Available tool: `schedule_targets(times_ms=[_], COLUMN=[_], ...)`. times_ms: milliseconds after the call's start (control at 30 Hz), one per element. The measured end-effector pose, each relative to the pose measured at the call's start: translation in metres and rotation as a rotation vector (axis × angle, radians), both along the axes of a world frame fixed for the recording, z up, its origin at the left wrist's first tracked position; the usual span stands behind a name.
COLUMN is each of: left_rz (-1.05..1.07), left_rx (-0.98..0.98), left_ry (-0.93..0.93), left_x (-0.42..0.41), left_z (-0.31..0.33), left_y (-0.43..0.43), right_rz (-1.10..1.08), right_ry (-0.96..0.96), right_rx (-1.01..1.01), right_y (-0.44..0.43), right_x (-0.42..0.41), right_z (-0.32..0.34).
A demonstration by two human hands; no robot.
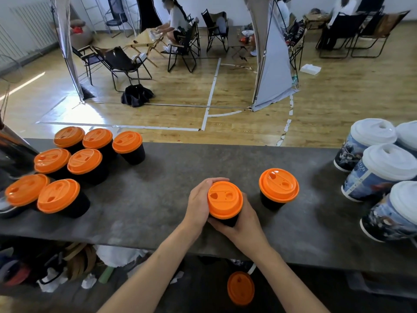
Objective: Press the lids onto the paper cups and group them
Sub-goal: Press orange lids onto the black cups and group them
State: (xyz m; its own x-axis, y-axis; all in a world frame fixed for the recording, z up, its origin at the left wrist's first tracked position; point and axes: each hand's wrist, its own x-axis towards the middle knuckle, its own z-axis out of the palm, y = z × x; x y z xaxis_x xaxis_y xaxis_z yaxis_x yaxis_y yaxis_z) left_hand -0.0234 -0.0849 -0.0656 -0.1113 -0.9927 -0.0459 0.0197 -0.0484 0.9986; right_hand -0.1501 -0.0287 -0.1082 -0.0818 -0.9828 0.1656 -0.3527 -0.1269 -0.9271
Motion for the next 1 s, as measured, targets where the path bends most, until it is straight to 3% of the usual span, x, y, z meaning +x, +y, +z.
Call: schedule_targets(times_ms=[100,300,600,767,833,1000], left_rz=[0.020,-0.187,0.149,-0.192,-0.225,-0.012], left_rx=[0.010,-0.004,-0.078,0.002,0.010,-0.036], left_ry=[-0.008,0.047,-0.018,-0.065,-0.061,0.012], left_x=[-0.002,0.007,-0.010,0.005,0.006,-0.002], left_z=[0.000,0.006,-0.014,0.005,0.007,0.001], left_y=[-0.003,-0.014,0.008,-0.016,-0.015,0.004], right_rz=[-0.013,-0.010,-0.031,-0.024,-0.020,-0.021], right_ry=[0.010,0.010,-0.016,-0.009,-0.017,-0.040], right_rx=[-0.002,-0.012,0.003,0.005,0.001,-0.004], right_y=[0.000,-0.001,-0.001,-0.002,-0.002,-0.001], right_x=[-0.001,0.000,0.000,-0.001,-0.001,0.000], right_z=[0.001,0.002,0.001,0.003,0.003,0.004])
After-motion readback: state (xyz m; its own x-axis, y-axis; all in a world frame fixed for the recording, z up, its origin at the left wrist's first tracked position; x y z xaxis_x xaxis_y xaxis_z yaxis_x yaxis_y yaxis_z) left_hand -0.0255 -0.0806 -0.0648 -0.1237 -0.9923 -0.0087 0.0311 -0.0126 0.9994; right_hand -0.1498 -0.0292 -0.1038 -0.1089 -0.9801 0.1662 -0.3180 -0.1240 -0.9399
